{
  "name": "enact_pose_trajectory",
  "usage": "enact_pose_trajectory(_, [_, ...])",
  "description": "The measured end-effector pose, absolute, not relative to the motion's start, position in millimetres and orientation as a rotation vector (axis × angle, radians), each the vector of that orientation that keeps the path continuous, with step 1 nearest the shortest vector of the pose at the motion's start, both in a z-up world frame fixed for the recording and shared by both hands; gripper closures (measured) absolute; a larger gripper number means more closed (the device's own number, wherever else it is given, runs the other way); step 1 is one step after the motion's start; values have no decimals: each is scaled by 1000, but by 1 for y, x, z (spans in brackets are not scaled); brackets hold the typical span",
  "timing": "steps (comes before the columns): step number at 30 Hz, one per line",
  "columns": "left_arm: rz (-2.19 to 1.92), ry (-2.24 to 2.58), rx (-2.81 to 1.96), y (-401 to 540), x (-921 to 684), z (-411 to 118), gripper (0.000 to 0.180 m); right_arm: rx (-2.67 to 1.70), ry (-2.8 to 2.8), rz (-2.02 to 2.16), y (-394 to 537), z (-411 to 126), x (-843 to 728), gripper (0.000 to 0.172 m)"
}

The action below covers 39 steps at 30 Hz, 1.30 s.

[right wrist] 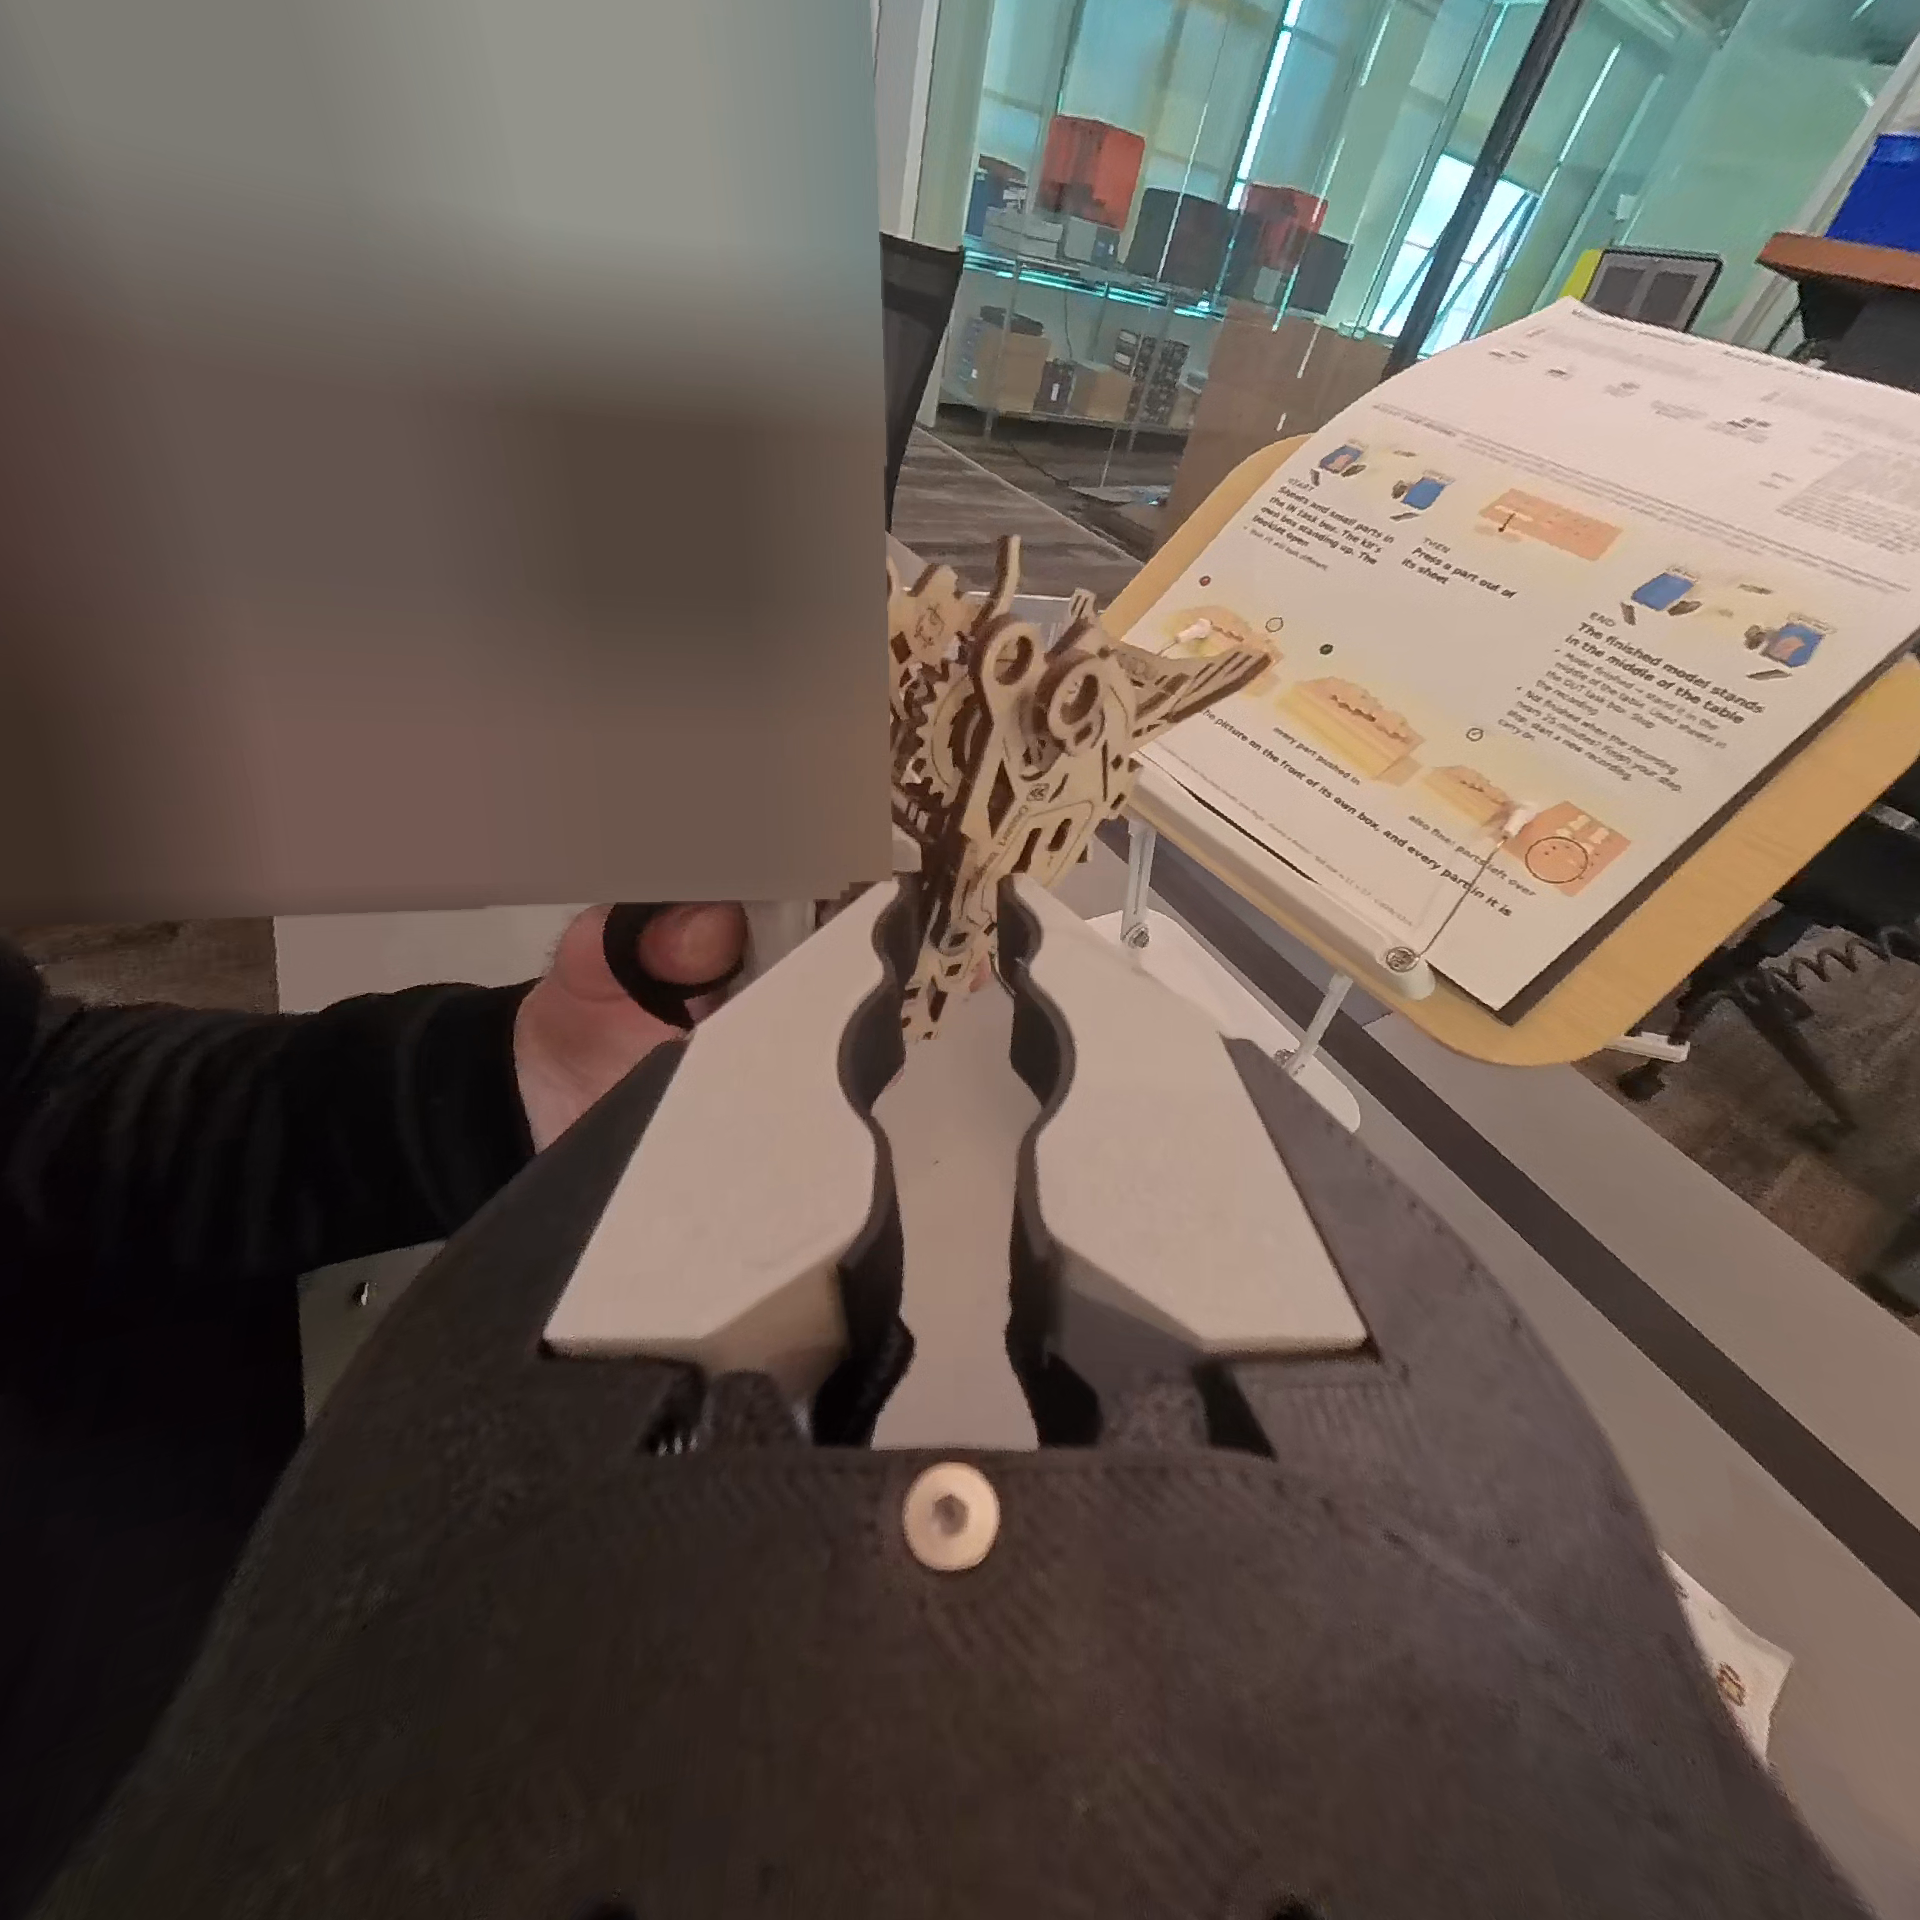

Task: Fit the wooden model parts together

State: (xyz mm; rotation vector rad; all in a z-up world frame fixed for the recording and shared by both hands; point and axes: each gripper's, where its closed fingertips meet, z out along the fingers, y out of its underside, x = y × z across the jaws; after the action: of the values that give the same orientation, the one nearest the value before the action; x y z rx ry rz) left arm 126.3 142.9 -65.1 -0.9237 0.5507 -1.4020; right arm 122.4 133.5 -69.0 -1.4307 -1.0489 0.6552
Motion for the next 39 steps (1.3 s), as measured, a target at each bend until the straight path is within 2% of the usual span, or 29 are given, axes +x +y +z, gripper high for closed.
enact_pose_trajectory(2, [-1399,544,-918,142,125,-63,140,-1430,-1032,672,134,-69,120,165])
enact_pose_trajectory(12, [-1356,521,-912,143,120,-59,139,-1429,-975,692,134,-66,113,166])
enact_pose_trajectory(19, [-1294,593,-907,138,121,-62,122,-1434,-935,690,139,-68,112,167])
enact_pose_trajectory(24, [-1220,579,-939,145,115,-62,140,-1430,-943,711,138,-69,111,167])
enact_pose_trajectory(39, [-1217,609,-913,139,113,-60,141,-1408,-950,817,132,-65,109,168])
